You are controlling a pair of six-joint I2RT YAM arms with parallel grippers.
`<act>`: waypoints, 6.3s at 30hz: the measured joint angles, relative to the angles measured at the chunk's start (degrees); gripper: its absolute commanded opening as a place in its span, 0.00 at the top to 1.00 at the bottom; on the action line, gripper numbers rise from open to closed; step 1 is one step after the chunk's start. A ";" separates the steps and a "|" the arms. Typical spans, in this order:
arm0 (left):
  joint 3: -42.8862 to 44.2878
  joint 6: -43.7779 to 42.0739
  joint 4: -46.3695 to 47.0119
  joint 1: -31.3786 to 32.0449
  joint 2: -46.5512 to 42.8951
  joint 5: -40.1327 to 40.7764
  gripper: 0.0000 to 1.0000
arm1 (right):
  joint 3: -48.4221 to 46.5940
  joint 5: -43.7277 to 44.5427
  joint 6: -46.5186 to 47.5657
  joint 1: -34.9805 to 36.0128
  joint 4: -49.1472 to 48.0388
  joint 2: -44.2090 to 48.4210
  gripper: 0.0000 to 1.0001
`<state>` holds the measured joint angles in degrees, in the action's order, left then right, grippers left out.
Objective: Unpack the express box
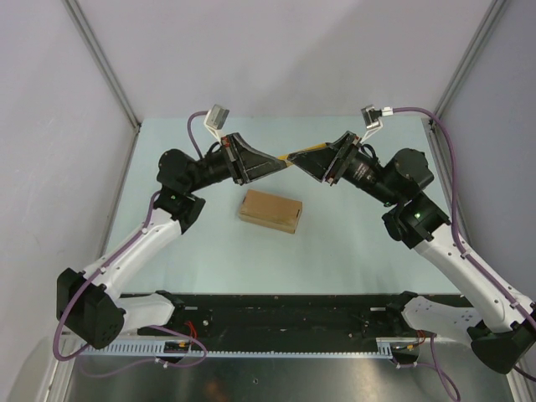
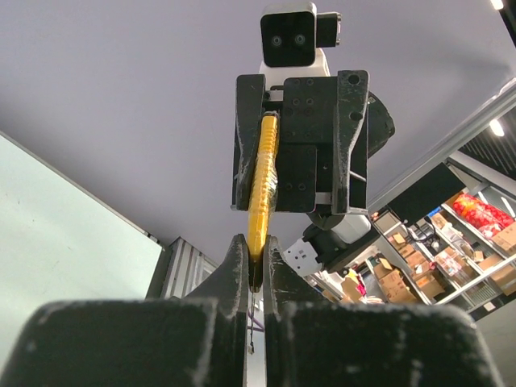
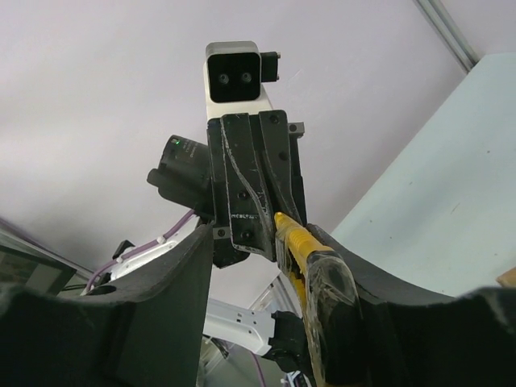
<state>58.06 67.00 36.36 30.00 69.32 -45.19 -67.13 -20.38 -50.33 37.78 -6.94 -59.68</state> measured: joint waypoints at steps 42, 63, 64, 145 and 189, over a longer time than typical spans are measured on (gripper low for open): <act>-21.11 -19.30 -23.41 -18.95 -0.28 16.35 0.16 | 0.35 21.66 17.66 0.92 23.28 -1.70 1.00; -5.90 -26.32 -33.97 -19.04 27.63 19.19 0.19 | 4.13 43.95 15.56 3.39 29.49 -29.44 1.00; -6.27 -26.23 -33.97 -18.97 27.76 18.36 0.21 | 4.13 43.89 15.54 3.39 28.65 -29.73 1.00; -9.09 -33.38 -47.67 -16.50 26.10 12.92 0.63 | -2.01 9.27 32.52 -8.46 27.80 -41.77 1.00; 0.94 -27.74 -27.96 -11.13 2.21 -1.62 0.14 | -8.22 -18.34 25.66 -11.67 12.00 -19.12 1.00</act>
<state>59.00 39.27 8.40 18.87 71.53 -46.81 -75.35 -38.72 -24.67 26.11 5.06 -78.81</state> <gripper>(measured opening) 0.864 0.164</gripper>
